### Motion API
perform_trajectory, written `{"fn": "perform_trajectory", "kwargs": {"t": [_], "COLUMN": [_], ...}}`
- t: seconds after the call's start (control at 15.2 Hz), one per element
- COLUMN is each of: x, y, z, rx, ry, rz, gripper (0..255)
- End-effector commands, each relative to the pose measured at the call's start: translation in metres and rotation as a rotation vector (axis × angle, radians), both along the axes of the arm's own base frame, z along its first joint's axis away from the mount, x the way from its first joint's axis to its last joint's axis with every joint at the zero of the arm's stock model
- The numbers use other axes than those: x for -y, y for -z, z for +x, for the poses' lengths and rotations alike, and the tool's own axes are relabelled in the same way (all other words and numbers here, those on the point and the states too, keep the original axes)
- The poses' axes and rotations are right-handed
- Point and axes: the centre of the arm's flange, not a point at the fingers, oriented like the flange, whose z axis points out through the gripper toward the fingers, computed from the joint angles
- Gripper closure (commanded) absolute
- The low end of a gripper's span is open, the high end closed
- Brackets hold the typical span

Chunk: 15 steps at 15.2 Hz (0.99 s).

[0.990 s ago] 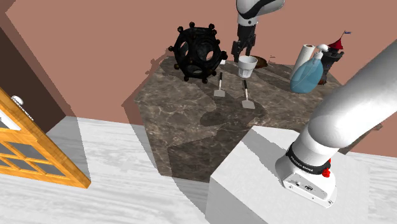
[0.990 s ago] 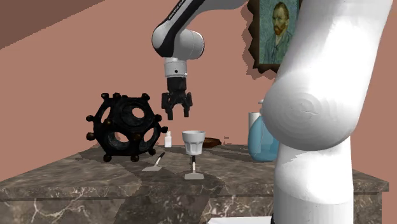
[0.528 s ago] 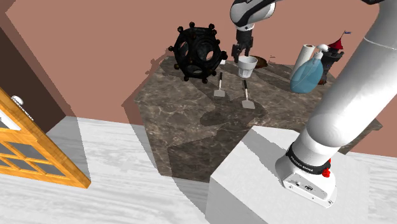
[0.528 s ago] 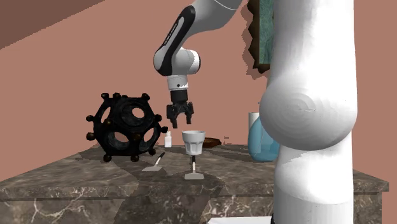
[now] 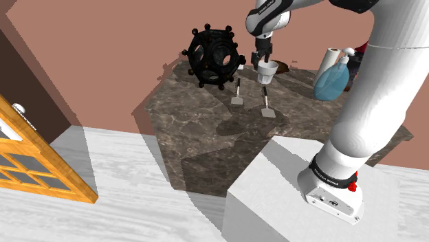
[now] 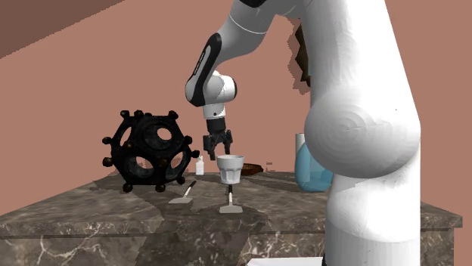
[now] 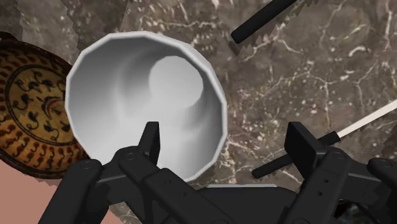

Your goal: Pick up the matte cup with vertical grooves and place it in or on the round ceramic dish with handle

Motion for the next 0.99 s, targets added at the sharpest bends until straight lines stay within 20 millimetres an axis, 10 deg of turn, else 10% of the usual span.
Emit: {"fn": "perform_trajectory", "kwargs": {"t": [0.0,0.73,0.79,0.92], "x": [0.003,0.006,0.006,0.006], "y": [0.010,0.029,0.029,0.029], "z": [0.001,0.000,0.000,0.000], "rx": [0.000,0.000,0.000,0.000], "ry": [0.000,0.000,0.000,0.000], "rz": [-0.001,-0.001,-0.001,-0.001], "gripper": [0,0,255,255]}}
